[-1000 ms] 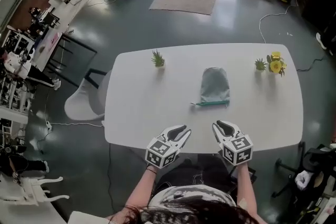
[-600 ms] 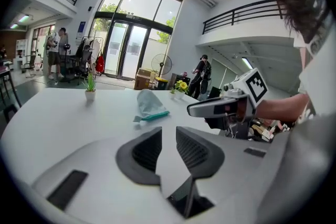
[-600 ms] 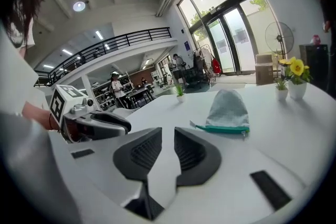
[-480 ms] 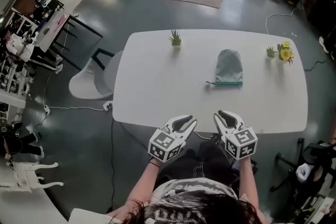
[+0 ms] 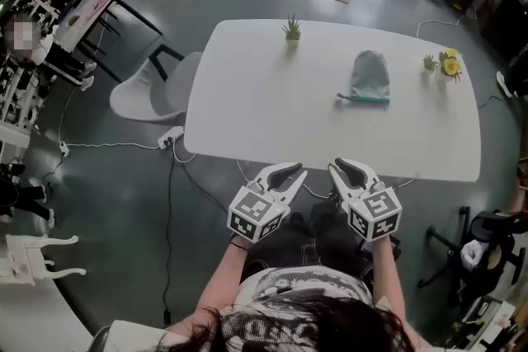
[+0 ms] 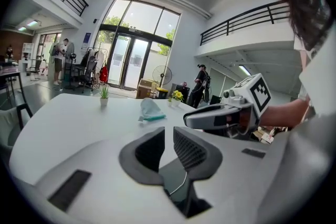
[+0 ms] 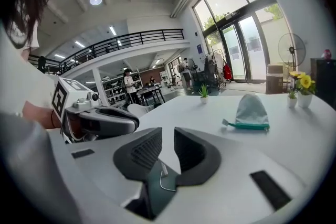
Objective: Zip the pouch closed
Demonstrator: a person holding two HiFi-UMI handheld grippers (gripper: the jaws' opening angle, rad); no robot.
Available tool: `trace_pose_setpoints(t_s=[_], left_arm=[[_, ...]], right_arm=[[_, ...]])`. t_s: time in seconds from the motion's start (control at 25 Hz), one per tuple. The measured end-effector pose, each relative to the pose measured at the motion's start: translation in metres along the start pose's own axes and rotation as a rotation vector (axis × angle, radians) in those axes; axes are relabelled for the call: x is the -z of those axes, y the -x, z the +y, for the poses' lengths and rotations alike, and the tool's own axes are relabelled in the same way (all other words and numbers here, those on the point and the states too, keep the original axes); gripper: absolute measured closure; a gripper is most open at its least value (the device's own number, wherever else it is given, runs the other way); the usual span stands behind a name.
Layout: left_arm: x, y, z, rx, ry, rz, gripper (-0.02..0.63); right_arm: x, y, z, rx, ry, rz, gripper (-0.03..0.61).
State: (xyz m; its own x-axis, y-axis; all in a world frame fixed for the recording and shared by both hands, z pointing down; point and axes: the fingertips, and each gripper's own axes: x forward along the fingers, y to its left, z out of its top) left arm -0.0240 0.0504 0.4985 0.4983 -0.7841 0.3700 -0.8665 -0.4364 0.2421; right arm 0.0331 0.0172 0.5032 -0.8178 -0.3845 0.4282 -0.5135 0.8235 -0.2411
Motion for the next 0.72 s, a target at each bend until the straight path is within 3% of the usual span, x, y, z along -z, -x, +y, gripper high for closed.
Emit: trace_pose_setpoints(t_s=[0.16,0.36,0.72], left_arm=[[0.002,0.016,-0.007,-0.001,-0.002,-0.02,0.566],[0.0,0.028,-0.014,0.003,-0.022,-0.036,0.584],[-0.005,0.028,-0.025,0.012,-0.036,-0.053,0.592]], right_arm=[[-0.001,0.007,0.021,-0.011,0.004,-0.022,0.519],[-0.001,0.011,0.036,-0.005,0.035,-0.025,0.58],[-0.004,0.017,0.039,-0.02,0.09,-0.037,0.583]])
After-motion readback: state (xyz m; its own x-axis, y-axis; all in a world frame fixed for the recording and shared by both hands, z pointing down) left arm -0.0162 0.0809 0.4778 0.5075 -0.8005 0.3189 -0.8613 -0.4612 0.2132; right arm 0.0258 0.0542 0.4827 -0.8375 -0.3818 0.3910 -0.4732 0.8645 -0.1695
